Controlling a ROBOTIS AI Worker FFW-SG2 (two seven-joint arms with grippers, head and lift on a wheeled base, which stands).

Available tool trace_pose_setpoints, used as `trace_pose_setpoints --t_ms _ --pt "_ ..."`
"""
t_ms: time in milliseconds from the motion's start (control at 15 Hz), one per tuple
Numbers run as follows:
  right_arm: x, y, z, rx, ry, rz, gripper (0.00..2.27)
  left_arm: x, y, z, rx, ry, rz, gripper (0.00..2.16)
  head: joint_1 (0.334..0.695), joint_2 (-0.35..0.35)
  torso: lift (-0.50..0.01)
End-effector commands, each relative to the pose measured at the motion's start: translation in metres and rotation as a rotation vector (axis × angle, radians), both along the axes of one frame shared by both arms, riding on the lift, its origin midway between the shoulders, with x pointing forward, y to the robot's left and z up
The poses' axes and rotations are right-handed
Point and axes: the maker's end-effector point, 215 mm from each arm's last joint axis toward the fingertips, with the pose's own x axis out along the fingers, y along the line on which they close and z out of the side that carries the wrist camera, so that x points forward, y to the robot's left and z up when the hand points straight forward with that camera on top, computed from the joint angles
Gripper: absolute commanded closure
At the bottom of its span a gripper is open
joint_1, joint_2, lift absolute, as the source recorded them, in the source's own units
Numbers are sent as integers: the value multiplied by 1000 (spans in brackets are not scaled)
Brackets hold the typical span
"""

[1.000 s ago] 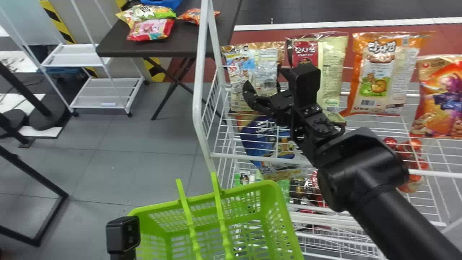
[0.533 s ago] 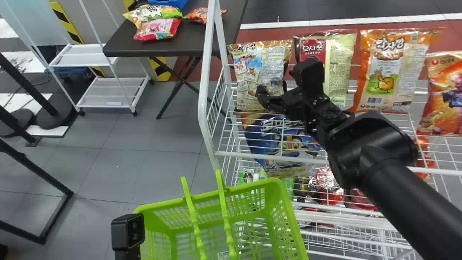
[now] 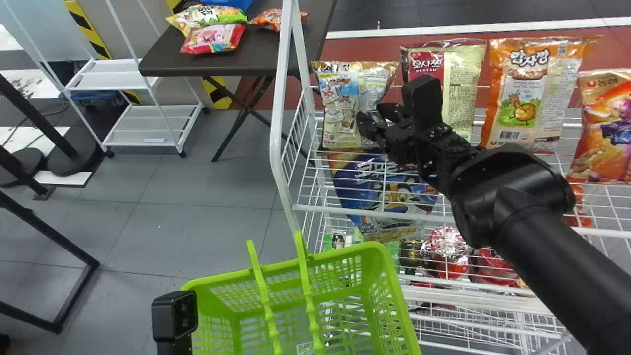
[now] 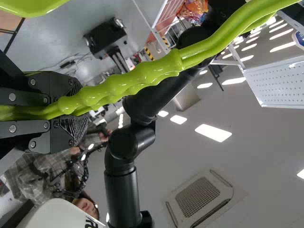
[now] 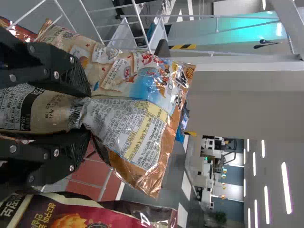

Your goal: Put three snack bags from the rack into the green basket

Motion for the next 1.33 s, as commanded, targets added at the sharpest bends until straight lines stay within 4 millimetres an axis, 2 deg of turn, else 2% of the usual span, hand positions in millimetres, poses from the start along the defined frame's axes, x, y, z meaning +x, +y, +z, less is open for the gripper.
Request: trace_pose_setpoints --t_ms 0,200,400,600,667,800,933,1000,1267 --pt "-6 4 2 21 16 10 2243 0 2 0 2 1 1 2148 695 158 0" --pt "-33 23 12 39 23 31 2243 2 4 -3 10 4 9 2148 695 170 0" --pt "-48 20 15 42 77 2 2243 6 10 -6 28 25 11 2148 695 200 0" --pt "-68 19 35 76 103 -12 2243 15 18 -10 50 23 28 2148 695 209 0" --pt "-80 19 37 92 147 -12 2243 21 22 -13 55 22 35 2148 695 217 0" --pt "-102 23 52 116 186 4 2243 27 26 -15 63 30 39 2148 695 224 0" --pt "-133 27 60 127 254 28 2243 32 28 -15 64 25 40 2148 695 237 0" --pt "-149 24 62 136 289 35 2243 35 29 -16 64 23 44 2148 695 252 0" --pt "-217 -22 43 58 440 39 2246 52 36 -19 74 32 61 2148 695 256 0"
